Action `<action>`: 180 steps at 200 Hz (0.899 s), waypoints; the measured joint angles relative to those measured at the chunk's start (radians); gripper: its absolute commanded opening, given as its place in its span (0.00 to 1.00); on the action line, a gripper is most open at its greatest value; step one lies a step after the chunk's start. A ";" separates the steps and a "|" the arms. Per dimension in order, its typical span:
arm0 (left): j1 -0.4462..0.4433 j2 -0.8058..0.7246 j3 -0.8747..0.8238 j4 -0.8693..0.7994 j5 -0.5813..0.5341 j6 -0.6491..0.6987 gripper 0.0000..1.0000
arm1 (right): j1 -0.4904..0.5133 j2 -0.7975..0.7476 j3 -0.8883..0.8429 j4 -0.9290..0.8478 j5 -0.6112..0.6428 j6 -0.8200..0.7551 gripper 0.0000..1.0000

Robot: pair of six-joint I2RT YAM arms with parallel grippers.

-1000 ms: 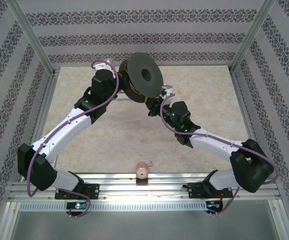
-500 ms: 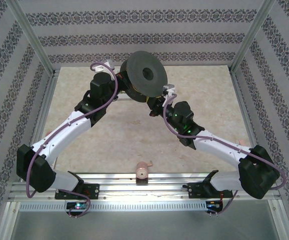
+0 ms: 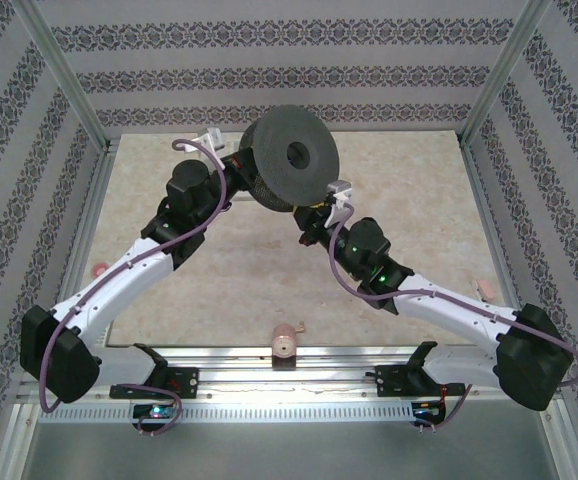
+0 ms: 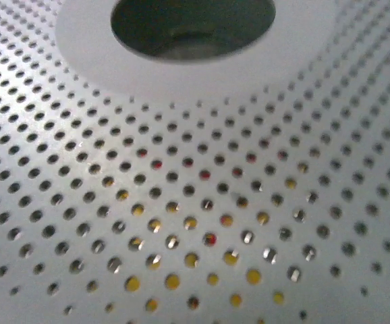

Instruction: Wrap the cables

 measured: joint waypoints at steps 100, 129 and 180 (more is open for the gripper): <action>0.173 -0.008 -0.070 0.042 -0.037 0.082 0.00 | -0.082 -0.358 -0.037 -0.199 -0.250 -0.036 0.98; 0.260 0.050 -0.051 0.126 0.233 0.045 0.00 | -0.312 -0.430 -0.048 -0.295 -0.397 0.069 0.98; 0.250 0.351 -0.059 0.554 0.793 -0.224 0.00 | -0.534 -0.105 -0.048 -0.291 -0.766 0.325 0.98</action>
